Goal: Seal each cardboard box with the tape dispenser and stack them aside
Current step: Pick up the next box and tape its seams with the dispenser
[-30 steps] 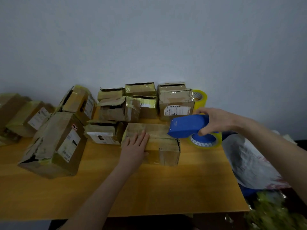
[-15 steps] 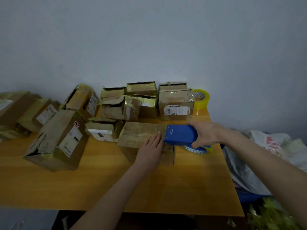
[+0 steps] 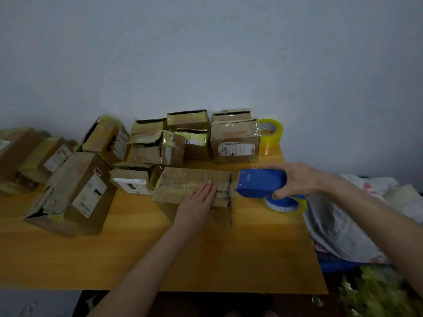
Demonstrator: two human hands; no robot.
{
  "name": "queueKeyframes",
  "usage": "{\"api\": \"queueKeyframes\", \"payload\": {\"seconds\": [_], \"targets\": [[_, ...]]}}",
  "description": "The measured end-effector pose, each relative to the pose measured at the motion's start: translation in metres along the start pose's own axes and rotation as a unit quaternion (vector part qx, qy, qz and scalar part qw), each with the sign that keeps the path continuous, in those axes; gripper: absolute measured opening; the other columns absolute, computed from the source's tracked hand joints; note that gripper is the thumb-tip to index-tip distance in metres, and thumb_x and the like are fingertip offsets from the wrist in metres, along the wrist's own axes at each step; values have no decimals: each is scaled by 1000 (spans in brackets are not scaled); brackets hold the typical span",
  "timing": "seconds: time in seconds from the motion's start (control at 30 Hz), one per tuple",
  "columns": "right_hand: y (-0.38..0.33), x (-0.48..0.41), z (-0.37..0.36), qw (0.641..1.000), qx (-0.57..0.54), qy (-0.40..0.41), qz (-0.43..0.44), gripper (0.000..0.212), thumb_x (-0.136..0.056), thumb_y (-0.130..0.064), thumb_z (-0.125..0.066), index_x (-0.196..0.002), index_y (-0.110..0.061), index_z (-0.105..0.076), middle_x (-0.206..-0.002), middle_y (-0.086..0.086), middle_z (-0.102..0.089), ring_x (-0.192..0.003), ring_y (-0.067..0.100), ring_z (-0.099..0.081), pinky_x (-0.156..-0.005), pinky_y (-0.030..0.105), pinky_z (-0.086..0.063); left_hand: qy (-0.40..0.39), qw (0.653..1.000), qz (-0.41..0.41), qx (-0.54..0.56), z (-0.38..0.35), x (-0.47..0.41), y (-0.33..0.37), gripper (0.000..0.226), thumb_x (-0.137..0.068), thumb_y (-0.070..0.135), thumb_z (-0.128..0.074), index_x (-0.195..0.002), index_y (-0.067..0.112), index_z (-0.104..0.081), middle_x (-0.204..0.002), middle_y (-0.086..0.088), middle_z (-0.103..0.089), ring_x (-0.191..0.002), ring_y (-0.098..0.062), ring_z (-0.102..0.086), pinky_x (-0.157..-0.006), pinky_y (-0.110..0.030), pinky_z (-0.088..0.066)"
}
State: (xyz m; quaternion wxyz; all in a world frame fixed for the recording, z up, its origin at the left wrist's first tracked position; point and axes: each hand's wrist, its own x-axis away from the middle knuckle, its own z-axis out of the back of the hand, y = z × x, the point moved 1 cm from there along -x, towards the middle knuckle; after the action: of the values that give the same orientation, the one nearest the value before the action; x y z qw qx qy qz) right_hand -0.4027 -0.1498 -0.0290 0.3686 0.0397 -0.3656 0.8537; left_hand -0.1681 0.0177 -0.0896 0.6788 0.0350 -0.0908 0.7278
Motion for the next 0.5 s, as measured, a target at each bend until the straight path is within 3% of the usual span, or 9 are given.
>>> {"api": "queueKeyframes", "payload": {"seconds": [0.13, 0.37, 0.5], "targets": [[18, 7, 1, 999, 8, -15, -27, 79, -70, -29, -80, -138, -35, -41, -117, -7, -57, -102, 16, -58, -90, 35, -51, 10, 1000, -2, -1, -4, -2, 1, 64, -103, 29, -29, -149, 20, 14, -156, 3, 19, -146, -11, 11, -117, -28, 4], [12, -7, -28, 997, 76, -17, -29, 78, -69, -41, -75, -138, -38, -37, -116, -7, -59, -100, 17, -58, -87, 38, -52, -8, 1000, 9, 22, 5, -1, 7, 65, -101, 33, -37, -150, 33, 7, -159, 2, 14, -147, -17, 5, -119, -35, -2], [7, -12, -33, 996, 91, -7, -24, 79, -68, -44, -75, -137, -40, -37, -117, -7, -59, -100, 18, -57, -83, 37, -52, -26, 995, 17, 94, 14, -1, 6, 73, -93, 58, -40, -152, 32, -4, -160, 1, 6, -147, -22, -3, -118, -43, -8]]}}
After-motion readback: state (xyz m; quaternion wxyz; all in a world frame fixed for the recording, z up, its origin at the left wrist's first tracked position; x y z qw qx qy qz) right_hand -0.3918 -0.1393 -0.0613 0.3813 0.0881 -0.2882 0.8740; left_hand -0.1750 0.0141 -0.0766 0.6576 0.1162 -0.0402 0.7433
